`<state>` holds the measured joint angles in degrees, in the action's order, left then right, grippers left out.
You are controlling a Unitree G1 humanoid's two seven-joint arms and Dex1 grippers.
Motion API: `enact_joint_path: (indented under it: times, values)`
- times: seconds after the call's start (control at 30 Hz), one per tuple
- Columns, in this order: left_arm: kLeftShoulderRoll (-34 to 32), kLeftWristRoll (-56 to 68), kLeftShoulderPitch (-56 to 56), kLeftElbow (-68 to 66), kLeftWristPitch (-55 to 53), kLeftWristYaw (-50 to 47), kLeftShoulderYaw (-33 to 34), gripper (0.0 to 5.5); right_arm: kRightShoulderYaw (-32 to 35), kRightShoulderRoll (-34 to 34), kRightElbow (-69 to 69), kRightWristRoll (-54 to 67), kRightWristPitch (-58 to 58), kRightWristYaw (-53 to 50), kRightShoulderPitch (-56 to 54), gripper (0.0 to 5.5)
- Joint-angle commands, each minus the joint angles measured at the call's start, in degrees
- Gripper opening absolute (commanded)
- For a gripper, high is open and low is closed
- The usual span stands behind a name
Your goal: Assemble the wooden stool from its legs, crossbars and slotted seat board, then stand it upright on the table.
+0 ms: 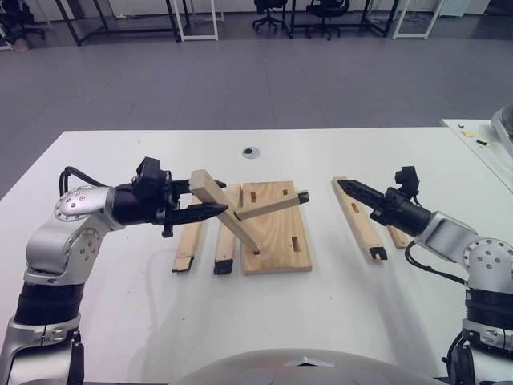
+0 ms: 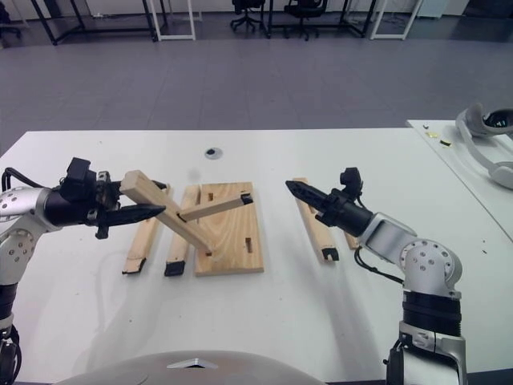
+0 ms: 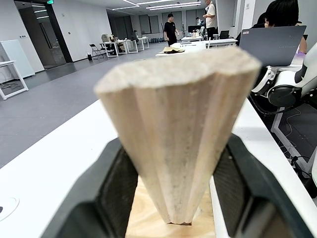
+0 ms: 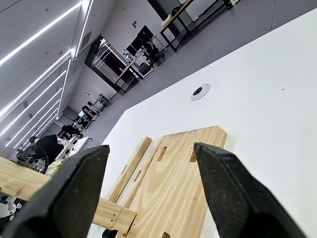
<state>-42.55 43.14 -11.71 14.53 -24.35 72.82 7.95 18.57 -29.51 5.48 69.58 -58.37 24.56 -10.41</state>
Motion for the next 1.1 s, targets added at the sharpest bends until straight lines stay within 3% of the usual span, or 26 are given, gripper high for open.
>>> enact_joint_path:
  times: [0.03, 0.3, 0.77, 1.1]
  values:
    - [-1.6, -0.7, 0.5, 0.8, -0.4, 0.2, 0.2, 2.06, 0.7, 0.2, 1.1, 0.2, -0.9, -0.5, 0.6, 3.19]
    - [-1.8, -2.5, 0.9, 1.1, 1.3, 0.8, -0.5, 2.06, 0.7, 0.5, 1.5, 0.1, -1.0, -0.5, 0.7, 3.19]
    - [-0.5, -7.5, -6.6, -4.1, 4.0, 1.9, -9.2, 2.06, -0.9, 2.2, 1.6, -0.8, -0.9, -0.8, 0.0, 3.19]
    - [-1.4, -9.2, -5.1, -2.5, 1.1, 2.1, -14.5, 2.06, -3.1, 6.1, -0.5, -7.2, -0.1, -6.9, 2.7, 3.19]
